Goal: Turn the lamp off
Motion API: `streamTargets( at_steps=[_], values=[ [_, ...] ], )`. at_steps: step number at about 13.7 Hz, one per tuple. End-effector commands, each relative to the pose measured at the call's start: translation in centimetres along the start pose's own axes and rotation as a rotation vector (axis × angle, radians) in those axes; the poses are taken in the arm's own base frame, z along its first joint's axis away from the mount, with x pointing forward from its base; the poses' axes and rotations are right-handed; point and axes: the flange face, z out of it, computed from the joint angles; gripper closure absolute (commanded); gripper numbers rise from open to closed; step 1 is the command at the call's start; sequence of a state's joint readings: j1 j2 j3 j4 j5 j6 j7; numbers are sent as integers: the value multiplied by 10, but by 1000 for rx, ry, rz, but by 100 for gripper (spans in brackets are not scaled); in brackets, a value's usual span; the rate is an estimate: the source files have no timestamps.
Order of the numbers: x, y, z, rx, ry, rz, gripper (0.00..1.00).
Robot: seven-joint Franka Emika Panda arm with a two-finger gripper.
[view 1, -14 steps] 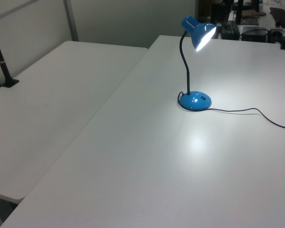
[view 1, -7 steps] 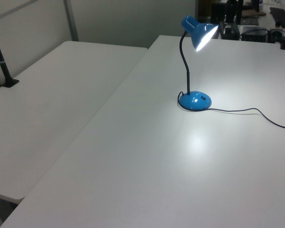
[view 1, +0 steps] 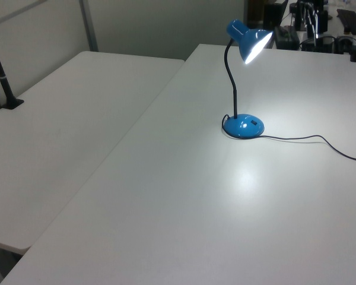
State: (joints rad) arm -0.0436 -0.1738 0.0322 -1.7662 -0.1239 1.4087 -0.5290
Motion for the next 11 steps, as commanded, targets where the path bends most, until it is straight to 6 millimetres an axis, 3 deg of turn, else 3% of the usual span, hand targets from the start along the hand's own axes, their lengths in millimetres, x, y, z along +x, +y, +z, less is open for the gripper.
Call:
streamTargets(
  at_steps=[1, 6, 8, 11],
  values=[
    [15, -8, 51, -12, 8, 19, 100],
    [52, -22, 134, -90, 189, 187, 100],
    [59, -23, 146, -94, 209, 191, 100],
    [86, -24, 183, -86, 272, 283, 100]
  ],
)
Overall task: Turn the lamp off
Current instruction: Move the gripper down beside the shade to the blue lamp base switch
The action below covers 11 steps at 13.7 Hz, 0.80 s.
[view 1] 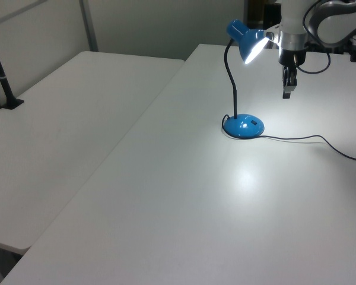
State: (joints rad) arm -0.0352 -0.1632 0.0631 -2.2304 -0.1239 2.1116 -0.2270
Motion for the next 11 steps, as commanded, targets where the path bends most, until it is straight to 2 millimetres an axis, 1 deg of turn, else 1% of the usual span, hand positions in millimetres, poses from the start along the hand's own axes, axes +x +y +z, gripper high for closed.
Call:
streamTargets(
  at_steps=[1, 3, 6, 8, 11],
  values=[
    [17, -15, 43, -3, 87, 145, 100],
    [26, -17, 57, -1, 125, 208, 100],
    [28, -21, 67, 3, 127, 213, 100],
    [33, -31, 79, 11, 119, 208, 100],
    [44, -41, 101, -19, 152, 261, 100]
  ],
)
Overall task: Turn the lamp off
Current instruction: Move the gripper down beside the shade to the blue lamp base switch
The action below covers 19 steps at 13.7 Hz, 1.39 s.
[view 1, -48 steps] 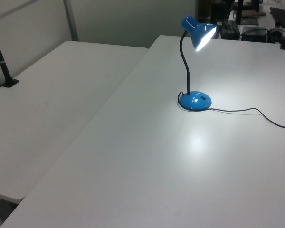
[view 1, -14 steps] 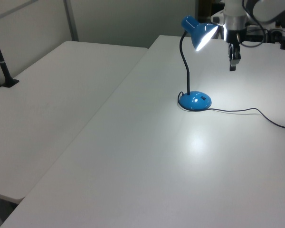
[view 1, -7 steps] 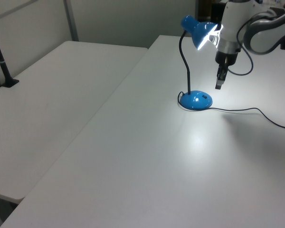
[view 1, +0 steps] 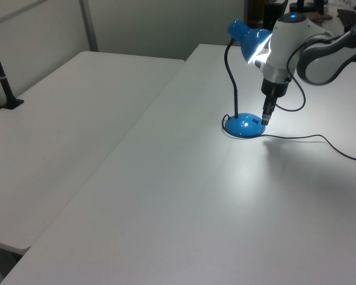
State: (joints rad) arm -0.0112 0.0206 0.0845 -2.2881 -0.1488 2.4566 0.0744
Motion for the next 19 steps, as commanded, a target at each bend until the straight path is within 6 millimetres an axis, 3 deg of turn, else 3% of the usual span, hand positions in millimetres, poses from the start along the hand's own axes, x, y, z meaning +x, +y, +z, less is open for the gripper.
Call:
streamTargets(
  at_steps=[1, 8, 19],
  values=[
    [4, -9, 17, -44, 59, 72, 100],
    [4, 6, 14, -49, 90, 239, 100],
    [4, 26, 18, -109, 101, 278, 100]
  ],
)
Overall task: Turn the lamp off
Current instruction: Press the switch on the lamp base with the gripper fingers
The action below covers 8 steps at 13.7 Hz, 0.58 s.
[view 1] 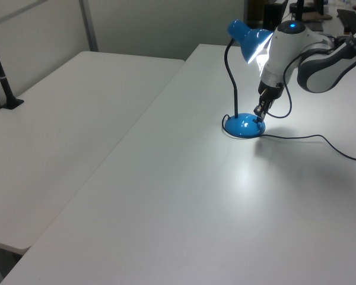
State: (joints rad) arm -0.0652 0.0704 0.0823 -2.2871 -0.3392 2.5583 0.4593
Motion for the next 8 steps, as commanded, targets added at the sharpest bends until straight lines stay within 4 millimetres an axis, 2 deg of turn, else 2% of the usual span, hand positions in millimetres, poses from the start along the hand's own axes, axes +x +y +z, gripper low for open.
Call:
streamTargets(
  at_steps=[1, 5, 8],
  values=[
    [-1, 5, 3, -15, 25, 1, 100],
    [1, 1, 15, -4, 28, -7, 100],
    [6, 0, 12, -1, 41, -8, 100]
  ],
)
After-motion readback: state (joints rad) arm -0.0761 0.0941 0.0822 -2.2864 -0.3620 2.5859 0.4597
